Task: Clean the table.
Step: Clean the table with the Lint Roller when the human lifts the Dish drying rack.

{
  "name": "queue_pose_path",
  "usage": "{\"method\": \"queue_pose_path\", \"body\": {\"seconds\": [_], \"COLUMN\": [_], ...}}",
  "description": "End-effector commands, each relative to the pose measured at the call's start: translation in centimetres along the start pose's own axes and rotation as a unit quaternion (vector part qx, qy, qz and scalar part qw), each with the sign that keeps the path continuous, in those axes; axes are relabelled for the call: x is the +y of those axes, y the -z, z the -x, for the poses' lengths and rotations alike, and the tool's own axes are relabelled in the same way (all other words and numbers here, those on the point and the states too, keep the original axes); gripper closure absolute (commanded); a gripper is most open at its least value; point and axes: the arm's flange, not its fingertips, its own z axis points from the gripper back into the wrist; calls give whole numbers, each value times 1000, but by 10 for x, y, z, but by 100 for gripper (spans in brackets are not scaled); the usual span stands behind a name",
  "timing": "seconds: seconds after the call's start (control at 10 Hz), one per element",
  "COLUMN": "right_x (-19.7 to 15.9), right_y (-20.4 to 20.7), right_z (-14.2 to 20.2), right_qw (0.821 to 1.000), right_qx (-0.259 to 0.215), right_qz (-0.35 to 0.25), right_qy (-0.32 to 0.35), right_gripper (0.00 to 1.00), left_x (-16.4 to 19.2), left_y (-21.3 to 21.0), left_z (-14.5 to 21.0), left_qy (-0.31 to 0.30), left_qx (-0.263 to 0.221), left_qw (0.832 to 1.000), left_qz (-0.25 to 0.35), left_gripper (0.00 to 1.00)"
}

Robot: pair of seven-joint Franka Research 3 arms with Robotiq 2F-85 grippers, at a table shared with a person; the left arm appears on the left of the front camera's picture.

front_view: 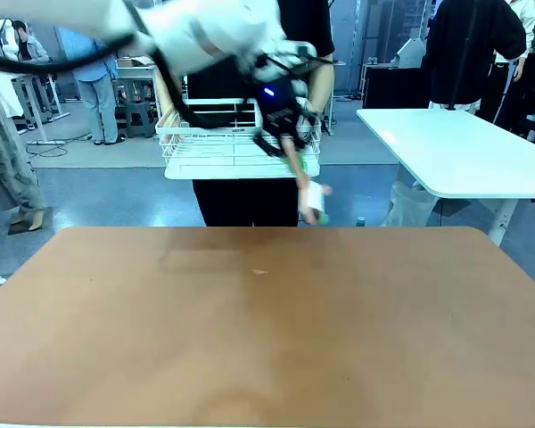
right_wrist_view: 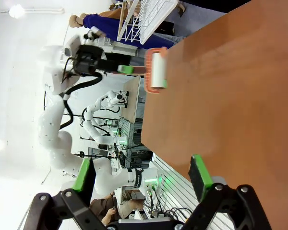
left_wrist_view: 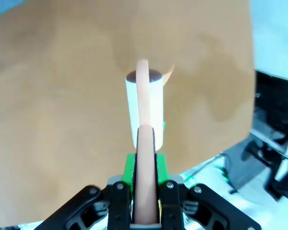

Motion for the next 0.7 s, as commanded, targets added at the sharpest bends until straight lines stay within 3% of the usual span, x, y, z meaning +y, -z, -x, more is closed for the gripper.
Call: {"method": "queue_pose_path", "body": {"seconds": [0.0,0.3,0.6], "right_x": [4,4,4], "right_y": [0,0,0], "right_z": [0,0,0], "right_qw": [1000,1000,1000], "right_qx": [-2,-2,-2], "right_qz": [1,1,1], "right_qy": [3,3,3], "right_gripper": [0,0,0], "left_x": [76,175,253], "left_y": [-57,-114,-153], "left_z": [72,119,158], "left_qy": [-7,-16,-54], "left_qx": [-33,-90,-112], "left_qw": [999,990,985], "left_qz": [-25,-104,-119], "left_gripper": [79,79,79]}}
